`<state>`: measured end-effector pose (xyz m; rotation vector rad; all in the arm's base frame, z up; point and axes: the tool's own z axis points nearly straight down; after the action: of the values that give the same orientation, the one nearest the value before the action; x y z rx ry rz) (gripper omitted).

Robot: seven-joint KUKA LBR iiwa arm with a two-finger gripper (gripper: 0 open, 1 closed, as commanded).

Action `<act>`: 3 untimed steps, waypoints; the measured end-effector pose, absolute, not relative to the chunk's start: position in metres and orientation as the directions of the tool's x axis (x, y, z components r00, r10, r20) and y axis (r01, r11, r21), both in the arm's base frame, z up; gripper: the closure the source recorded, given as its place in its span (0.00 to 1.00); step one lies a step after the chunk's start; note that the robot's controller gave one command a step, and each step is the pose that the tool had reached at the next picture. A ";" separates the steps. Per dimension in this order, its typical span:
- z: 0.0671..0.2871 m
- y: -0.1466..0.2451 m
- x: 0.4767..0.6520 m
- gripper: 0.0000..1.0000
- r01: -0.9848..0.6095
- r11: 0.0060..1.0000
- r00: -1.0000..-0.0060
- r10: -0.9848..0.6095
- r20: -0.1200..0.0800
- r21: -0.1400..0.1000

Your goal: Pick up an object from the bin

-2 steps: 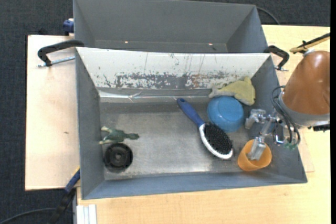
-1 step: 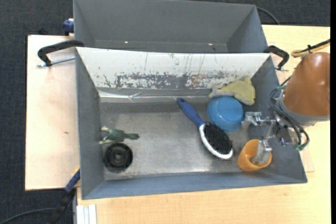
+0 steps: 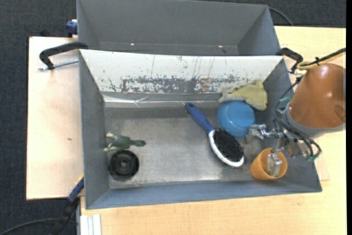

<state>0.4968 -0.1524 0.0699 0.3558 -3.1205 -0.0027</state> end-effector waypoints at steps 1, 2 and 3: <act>0.071 -0.152 0.498 0.00 -0.224 0.975 -0.975 -0.224 -0.001 0.001; 0.071 -0.152 0.498 1.00 -0.225 0.974 -0.974 -0.225 -0.002 0.000; 0.090 -0.151 0.500 1.00 -0.226 0.974 -0.974 -0.226 -0.007 -0.002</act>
Offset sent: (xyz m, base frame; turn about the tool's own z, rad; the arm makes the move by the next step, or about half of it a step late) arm 0.0000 0.0000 0.0000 0.0000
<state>0.5000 -0.1509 0.0896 0.3574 -3.1286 0.0026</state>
